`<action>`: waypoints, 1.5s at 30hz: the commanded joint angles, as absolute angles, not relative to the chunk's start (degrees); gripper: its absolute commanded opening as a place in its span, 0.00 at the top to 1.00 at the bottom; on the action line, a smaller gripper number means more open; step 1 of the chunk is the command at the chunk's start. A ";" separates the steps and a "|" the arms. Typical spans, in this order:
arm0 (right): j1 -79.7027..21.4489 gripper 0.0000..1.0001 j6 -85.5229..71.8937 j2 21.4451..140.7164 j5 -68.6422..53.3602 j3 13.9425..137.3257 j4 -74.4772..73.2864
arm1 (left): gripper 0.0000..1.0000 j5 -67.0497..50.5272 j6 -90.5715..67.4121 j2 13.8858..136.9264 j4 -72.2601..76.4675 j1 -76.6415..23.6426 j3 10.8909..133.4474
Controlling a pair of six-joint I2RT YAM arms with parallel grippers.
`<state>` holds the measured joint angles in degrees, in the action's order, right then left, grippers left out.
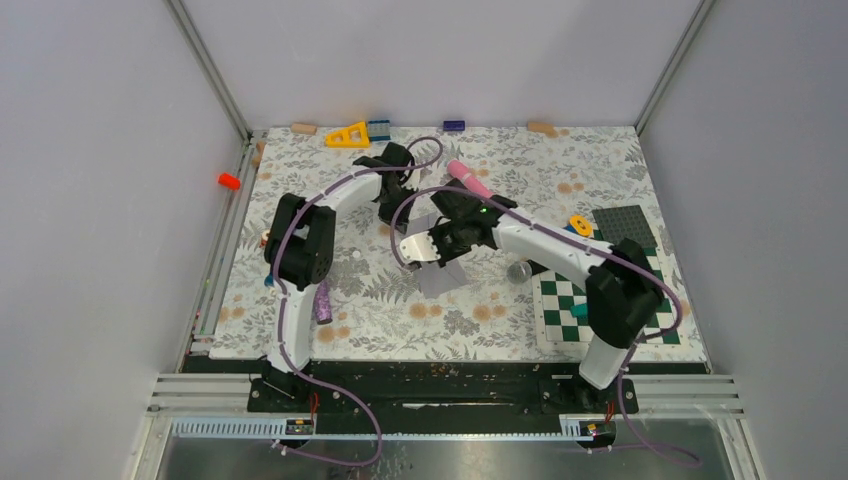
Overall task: Place the letter into the envelope and seal it
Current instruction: Adjust the envelope at the center of the board.
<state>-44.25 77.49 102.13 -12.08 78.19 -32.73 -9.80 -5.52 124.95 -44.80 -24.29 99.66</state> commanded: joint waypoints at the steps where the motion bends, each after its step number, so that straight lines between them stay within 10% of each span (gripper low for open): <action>1: -45.56 0.91 71.90 96.09 -16.72 76.56 -37.13 | 1.00 -13.54 -2.91 122.77 -41.53 -24.30 96.49; 6: -49.81 0.74 69.03 94.05 -16.38 69.67 -33.28 | 1.00 -16.59 -1.31 121.37 -41.48 -25.12 94.56; 45: -57.76 0.80 65.80 105.15 15.58 56.80 -14.50 | 0.96 -30.03 2.48 99.40 -39.96 -18.21 79.26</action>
